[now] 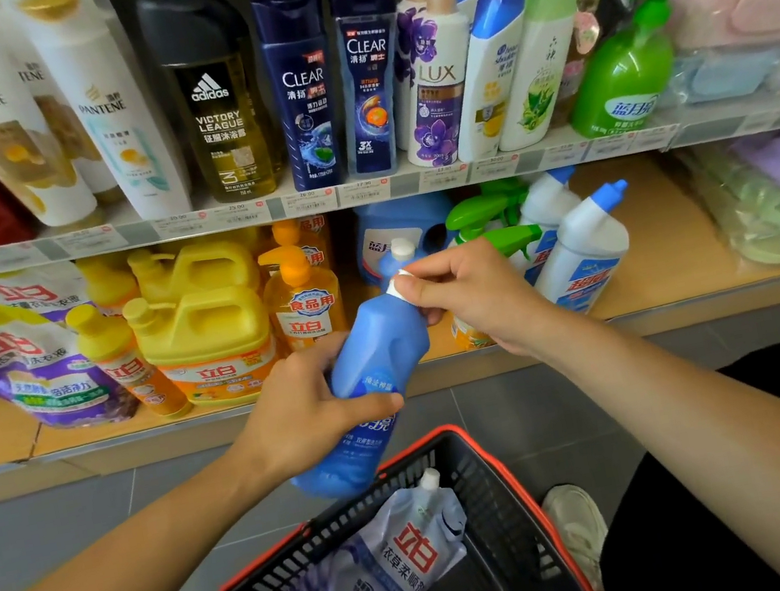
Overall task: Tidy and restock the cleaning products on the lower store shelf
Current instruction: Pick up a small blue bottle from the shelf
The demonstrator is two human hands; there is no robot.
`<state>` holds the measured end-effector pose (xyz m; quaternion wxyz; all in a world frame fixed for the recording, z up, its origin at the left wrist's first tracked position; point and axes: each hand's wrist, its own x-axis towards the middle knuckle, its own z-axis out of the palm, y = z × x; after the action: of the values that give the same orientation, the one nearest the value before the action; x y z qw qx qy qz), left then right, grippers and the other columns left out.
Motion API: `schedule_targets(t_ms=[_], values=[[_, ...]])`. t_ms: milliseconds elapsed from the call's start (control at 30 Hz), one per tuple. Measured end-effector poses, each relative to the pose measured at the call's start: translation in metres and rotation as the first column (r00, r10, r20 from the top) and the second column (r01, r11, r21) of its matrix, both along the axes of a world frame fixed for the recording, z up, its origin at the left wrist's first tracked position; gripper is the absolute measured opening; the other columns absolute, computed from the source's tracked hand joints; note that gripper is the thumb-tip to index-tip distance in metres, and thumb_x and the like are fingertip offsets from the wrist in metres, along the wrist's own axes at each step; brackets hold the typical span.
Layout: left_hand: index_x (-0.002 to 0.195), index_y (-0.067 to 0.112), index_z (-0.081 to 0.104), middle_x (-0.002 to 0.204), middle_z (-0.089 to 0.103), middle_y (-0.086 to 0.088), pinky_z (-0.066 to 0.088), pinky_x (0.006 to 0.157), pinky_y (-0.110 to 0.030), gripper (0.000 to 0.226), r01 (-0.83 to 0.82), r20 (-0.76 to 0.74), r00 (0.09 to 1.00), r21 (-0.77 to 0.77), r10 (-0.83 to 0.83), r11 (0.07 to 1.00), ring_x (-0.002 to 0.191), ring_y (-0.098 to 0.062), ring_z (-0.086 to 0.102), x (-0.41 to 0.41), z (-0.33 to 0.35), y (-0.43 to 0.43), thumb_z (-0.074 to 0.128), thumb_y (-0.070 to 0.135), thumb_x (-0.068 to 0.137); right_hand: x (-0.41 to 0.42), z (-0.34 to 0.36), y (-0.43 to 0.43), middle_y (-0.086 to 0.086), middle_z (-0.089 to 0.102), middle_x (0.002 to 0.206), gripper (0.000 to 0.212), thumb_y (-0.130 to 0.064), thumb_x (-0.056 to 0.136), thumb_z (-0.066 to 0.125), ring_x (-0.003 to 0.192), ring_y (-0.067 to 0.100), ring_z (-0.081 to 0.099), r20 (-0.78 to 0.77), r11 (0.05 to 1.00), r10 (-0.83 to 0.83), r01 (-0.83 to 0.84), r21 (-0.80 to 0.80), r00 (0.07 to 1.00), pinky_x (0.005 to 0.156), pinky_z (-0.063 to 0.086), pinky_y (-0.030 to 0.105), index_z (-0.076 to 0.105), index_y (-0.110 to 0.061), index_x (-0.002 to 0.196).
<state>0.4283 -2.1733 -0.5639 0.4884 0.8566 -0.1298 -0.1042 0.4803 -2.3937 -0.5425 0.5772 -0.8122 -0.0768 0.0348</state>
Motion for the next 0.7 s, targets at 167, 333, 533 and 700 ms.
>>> schedule_targets(t_ms=[167,333,533,700], values=[[0.119,0.035,0.063,0.085,0.07,0.002,0.044,0.059,-0.033,0.061,-0.123,0.349,0.937,0.329,0.0,0.936,0.073,-0.026,0.064,0.0,-0.004,0.003,0.075,0.063,0.066,-0.001,-0.004,0.002,0.017,0.072,0.072,0.019,-0.023,0.093,0.065,0.057,0.019,0.064,0.102,0.993,-0.012,0.024,-0.112,0.995,0.067,0.06,0.046,0.08,-0.011,0.094],[0.134,0.03,0.061,0.09,0.076,-0.005,0.037,0.055,-0.028,0.072,-0.213,0.531,0.846,0.418,-0.048,0.883,0.072,-0.034,0.068,0.002,-0.009,0.008,0.087,0.047,0.069,0.0,-0.005,0.005,0.024,0.073,0.085,0.023,-0.029,0.1,0.058,0.073,0.036,0.069,-0.047,0.996,-0.077,0.079,0.044,0.996,0.086,0.056,0.056,0.078,-0.021,0.09],[0.135,0.03,0.062,0.089,0.076,-0.003,0.033,0.055,-0.025,0.076,-0.244,0.562,0.826,0.419,-0.039,0.874,0.069,-0.032,0.069,0.005,-0.009,0.011,0.089,0.046,0.065,-0.006,-0.003,0.007,0.006,0.076,0.087,0.015,-0.007,0.091,0.068,0.067,0.012,0.069,-0.018,0.993,-0.039,0.041,0.115,0.999,0.066,0.056,0.024,0.075,-0.017,0.099],[0.136,0.031,0.061,0.093,0.077,-0.001,0.032,0.054,-0.024,0.078,-0.234,0.543,0.839,0.403,-0.025,0.885,0.07,-0.029,0.068,0.005,-0.01,0.013,0.09,0.045,0.065,-0.005,-0.001,0.007,0.011,0.073,0.093,0.025,-0.009,0.099,0.057,0.075,0.02,0.067,-0.052,0.98,-0.027,0.036,0.198,0.998,0.071,0.06,0.033,0.077,-0.02,0.088]])
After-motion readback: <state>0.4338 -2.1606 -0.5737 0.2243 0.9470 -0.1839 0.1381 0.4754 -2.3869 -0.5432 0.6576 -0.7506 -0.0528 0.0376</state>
